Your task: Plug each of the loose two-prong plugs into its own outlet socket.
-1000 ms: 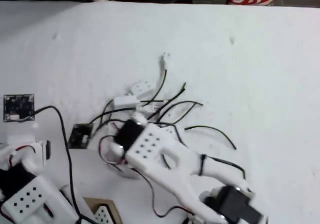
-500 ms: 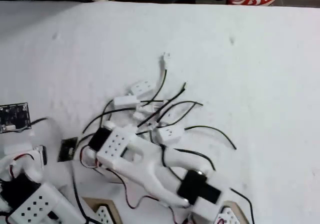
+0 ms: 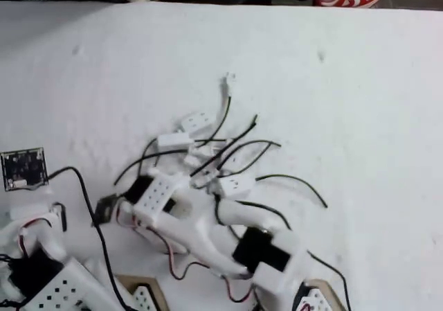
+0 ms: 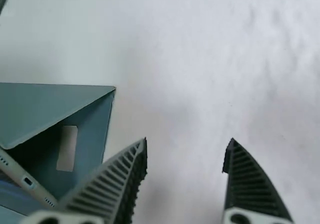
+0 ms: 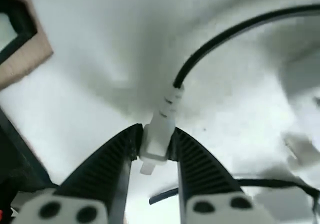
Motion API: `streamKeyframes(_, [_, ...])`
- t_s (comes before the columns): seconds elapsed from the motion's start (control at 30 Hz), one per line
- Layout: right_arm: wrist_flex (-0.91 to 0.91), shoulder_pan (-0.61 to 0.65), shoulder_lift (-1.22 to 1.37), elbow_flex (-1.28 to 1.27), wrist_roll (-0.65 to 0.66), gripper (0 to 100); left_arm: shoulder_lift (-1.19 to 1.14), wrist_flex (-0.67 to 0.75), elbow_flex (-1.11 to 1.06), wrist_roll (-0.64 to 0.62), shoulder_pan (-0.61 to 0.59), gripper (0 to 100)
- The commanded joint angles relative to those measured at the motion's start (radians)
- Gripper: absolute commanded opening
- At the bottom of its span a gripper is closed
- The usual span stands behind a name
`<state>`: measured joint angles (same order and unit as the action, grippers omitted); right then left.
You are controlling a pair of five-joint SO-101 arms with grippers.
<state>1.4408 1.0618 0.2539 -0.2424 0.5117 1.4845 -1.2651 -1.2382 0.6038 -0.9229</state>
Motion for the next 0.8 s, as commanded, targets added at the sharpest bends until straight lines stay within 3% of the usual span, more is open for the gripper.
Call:
streamKeyframes(0.0, [0.028, -0.084, -0.145, 0.029, 0.006, 1.9, 0.036, 0.012, 0.005, 0.006, -0.007, 25])
streamKeyframes(0.3, [0.173, -0.363, -0.372, 0.029, 0.012, 1.8, 0.039, 0.011, 0.005, 0.0, 0.002, 25])
streamKeyframes(0.47, [0.239, -0.579, -0.43, 0.028, 0.015, 1.8, 0.036, -0.034, 0.003, -0.002, 0.104, 25])
streamKeyframes(0.77, [0.245, -1.032, -0.429, 0.021, 0.275, 1.8, 0.036, 0.011, -0.077, -0.054, 0.268, 25])
